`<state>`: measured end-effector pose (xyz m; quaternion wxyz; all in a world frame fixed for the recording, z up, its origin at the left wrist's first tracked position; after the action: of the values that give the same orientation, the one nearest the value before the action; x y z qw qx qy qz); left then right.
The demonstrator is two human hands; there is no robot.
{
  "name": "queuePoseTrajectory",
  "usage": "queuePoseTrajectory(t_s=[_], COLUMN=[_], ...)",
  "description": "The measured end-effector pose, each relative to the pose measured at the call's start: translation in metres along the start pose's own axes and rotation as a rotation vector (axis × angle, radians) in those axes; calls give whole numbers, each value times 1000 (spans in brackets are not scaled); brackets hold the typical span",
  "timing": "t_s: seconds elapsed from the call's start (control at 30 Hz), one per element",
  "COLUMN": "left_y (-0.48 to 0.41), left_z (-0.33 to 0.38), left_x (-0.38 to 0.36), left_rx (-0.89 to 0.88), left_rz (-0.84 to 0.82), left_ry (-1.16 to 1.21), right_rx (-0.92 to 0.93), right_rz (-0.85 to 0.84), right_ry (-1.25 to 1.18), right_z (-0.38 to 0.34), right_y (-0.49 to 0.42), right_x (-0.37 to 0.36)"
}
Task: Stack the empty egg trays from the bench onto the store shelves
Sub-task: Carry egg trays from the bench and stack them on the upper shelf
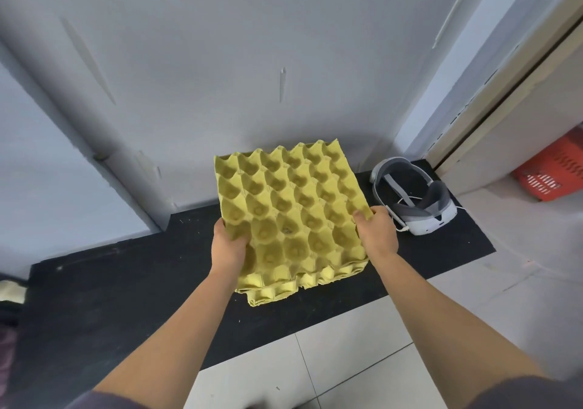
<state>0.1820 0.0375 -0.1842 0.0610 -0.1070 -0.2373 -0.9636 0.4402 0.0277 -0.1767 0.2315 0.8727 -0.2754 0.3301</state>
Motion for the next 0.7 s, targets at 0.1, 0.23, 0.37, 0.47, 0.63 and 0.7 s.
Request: queuePoseTrajectory(t_s=[0.1,0.23,0.37,0.47,0.63,0.7], left_y=[21,55,103,145,231,262], left_z=[36,87,131,144,146,141], left_x=[25,69,114,149,201,222], left_rx=[-71,-204,-337,-415,-500,-502], left_rz=[54,141,211,271,363,396], left_ry=[-37,-127,-209,-219,-233,-244], right_rx=[79,271,388,467,654,699], right_rz=[0,-42,-14,48,50,47], right_ry=[50,53,90,139,82,77], right_z=[-31,-82,-131,-157,-169,-170], right_y=[26,69,114,155,229,258], right_x=[26,61,95,118,144,149])
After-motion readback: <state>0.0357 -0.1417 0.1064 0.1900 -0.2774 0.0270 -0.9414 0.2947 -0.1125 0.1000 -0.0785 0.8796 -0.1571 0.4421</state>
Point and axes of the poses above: each hand's wrist, its own y-axis away from the middle knuckle, its own x-axis out of the back of the hand, z = x × y, the point moved 1 cm from there along -y, towards the middle knuckle, and after that the axes turned 5 degrees about -y, right-handed, at the moved point
